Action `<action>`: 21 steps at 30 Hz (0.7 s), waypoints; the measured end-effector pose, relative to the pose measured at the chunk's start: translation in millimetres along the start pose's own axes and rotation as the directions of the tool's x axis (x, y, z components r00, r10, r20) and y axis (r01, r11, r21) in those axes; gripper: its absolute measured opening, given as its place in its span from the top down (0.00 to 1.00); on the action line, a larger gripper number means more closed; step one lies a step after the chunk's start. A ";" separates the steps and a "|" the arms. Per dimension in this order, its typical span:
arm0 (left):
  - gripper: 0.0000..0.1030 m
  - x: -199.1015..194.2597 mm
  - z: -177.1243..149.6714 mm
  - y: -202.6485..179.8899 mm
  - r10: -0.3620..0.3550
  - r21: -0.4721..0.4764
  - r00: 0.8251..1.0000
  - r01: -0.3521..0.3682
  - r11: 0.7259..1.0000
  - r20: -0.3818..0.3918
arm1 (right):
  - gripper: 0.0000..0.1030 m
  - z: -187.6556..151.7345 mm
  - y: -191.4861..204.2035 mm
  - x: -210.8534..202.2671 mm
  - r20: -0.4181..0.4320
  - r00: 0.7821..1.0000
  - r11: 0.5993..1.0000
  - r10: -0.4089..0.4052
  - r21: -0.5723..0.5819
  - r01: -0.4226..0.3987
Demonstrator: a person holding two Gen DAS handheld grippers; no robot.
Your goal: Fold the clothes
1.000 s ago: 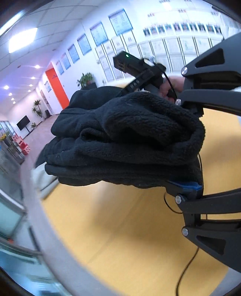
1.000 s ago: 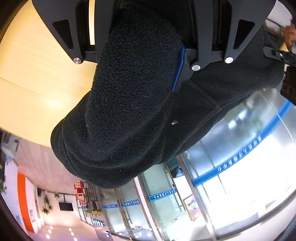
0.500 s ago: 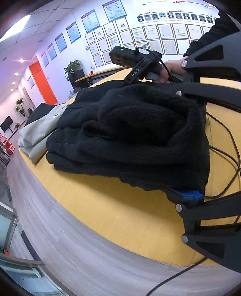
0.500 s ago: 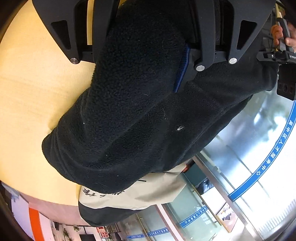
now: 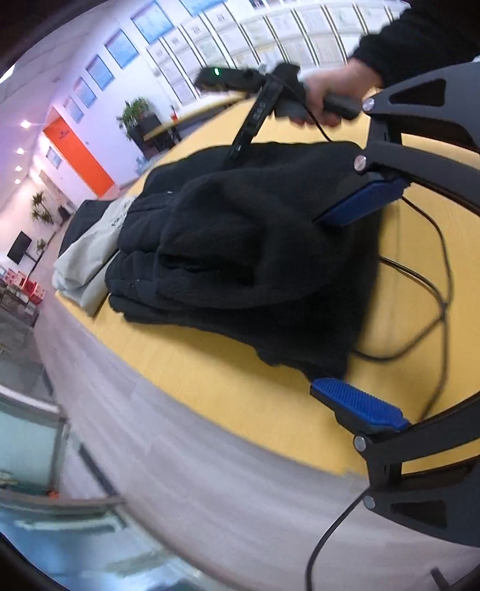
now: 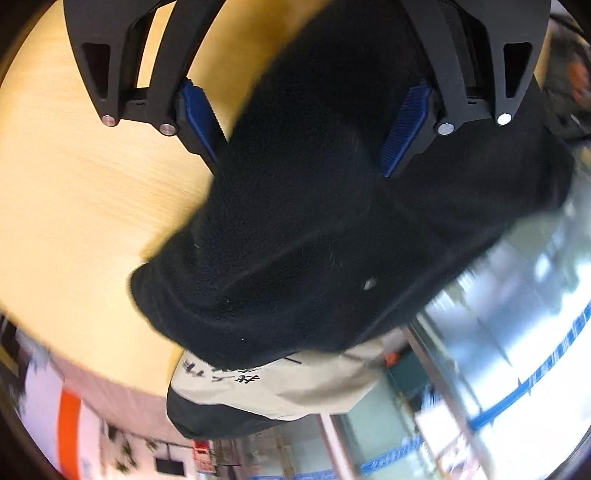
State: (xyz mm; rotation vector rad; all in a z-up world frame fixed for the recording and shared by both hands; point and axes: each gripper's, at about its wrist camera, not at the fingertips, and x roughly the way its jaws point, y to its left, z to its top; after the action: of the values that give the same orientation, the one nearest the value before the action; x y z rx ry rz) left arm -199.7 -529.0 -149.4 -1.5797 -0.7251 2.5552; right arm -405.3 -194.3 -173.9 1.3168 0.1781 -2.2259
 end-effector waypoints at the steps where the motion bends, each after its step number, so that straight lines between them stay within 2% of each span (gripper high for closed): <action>1: 0.16 -10.1 -4.3 -7.4 0.021 0.001 0.999 -0.021 1.000 0.033 | 0.19 -13.3 2.1 -20.8 -0.001 1.000 0.999 -0.023 -0.048 0.023; 5: 0.16 -75.7 -32.9 -42.7 0.128 0.001 0.981 -0.130 0.992 0.143 | 0.15 -44.3 21.8 -98.3 0.025 0.997 0.983 -0.072 -0.170 0.075; 6: 0.16 -88.0 -39.2 -55.9 0.146 -0.008 0.977 -0.146 0.989 0.157 | 0.15 -41.3 28.5 -111.3 0.032 0.997 0.980 -0.070 -0.182 0.075; 7: 0.16 -98.9 -45.0 -69.9 0.160 -0.019 0.972 -0.159 0.987 0.169 | 0.15 -23.5 40.2 -116.5 0.040 0.997 0.980 -0.060 -0.190 0.066; 11: 0.16 -155.4 -74.5 -130.9 0.195 -0.049 0.957 -0.189 0.981 0.215 | 0.12 -25.0 70.6 -195.1 0.078 0.996 0.974 -0.033 -0.219 0.050; 15: 0.11 -202.0 -101.8 -182.2 0.214 -0.060 0.946 -0.205 0.977 0.243 | 0.01 -28.0 76.8 -262.8 0.108 0.993 0.968 -0.046 -0.242 0.072; 21: 0.11 -255.5 -120.9 -239.1 0.298 -0.034 0.919 -0.300 0.953 0.257 | 0.01 -31.6 86.1 -332.9 0.106 0.994 0.958 -0.002 -0.283 0.032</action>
State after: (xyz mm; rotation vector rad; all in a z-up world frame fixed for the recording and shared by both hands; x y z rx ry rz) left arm -21.7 -344.8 117.9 -1.4693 -0.5246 3.0240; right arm -211.9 -127.5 104.3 1.0443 0.4547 -2.1798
